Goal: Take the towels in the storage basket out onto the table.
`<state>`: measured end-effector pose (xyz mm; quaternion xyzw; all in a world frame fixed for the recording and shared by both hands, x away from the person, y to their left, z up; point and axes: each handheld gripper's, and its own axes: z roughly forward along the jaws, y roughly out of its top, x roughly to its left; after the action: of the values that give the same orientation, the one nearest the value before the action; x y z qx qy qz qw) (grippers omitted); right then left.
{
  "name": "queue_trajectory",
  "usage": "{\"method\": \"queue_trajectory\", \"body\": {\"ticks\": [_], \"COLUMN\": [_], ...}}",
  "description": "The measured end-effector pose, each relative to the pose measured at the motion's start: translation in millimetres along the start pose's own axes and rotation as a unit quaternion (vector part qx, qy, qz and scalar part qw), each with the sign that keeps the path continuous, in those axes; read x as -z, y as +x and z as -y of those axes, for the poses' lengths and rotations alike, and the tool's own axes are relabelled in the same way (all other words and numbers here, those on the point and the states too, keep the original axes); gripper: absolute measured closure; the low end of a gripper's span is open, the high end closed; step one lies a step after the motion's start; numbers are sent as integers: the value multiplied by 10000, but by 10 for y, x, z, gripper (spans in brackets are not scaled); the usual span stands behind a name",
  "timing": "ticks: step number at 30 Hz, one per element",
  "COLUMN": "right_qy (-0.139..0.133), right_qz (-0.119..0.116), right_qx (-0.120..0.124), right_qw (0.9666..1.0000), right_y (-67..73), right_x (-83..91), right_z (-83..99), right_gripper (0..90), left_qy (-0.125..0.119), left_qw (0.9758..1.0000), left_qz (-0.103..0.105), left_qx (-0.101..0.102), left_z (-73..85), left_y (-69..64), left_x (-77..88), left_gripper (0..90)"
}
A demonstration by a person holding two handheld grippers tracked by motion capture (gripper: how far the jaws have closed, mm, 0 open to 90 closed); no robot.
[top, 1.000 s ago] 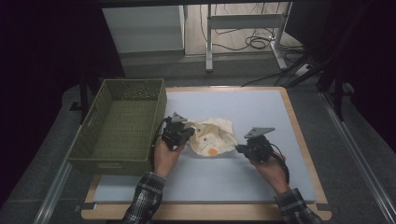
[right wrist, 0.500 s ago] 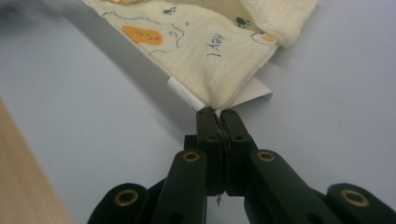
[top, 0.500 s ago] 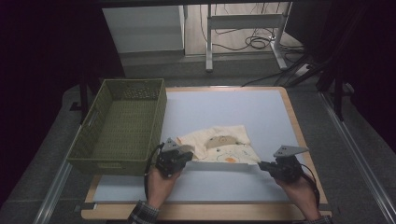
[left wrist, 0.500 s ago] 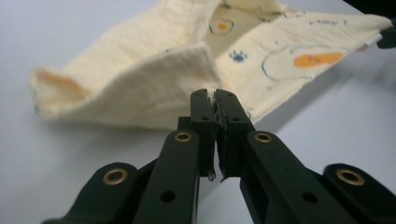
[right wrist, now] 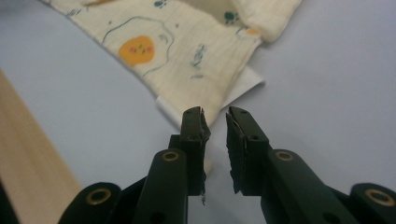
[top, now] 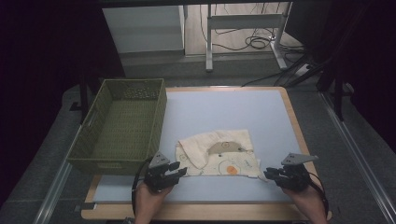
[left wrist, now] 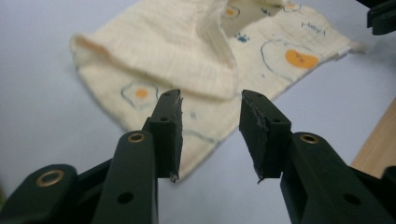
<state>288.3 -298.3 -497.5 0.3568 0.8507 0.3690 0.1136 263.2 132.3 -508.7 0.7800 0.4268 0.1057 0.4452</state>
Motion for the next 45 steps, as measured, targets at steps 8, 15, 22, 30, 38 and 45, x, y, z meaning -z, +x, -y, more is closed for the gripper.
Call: {"method": "queue_trajectory", "body": {"ticks": [8, 15, 22, 30, 38, 45], "right_qy": [-85, -167, 32, -31, -211, -277], "right_qz": [87, 120, 187, 329, 405, 396], "right_qx": [-59, -73, -21, 38, 58, 41], "right_qw": [9999, 9998, 9998, 9994, 9989, 9988], "right_y": [-239, -359, -427, -405, -455, -530], "right_x": [-319, -599, -841, -766, -577, -512], "right_z": [-263, -530, -582, -609, -777, -975], "right_gripper": [766, 723, 716, 857, 858, 862], "left_qy": [298, 640, 746, 710, 416, 299], "left_qw": [9990, 9962, 9934, 9938, 9949, 9945], "left_qz": [159, 77, -230, -271, -466, -763], "left_qx": [-296, -587, -838, -809, -790, -656], "left_z": [-208, -220, -187, -260, -565, -988], "left_y": [-1, -55, -67, -24, 65, 214], "left_x": [-449, -687, -758, -684, -517, -559], "left_gripper": [527, 476, 489, 835, 840, 839]}}
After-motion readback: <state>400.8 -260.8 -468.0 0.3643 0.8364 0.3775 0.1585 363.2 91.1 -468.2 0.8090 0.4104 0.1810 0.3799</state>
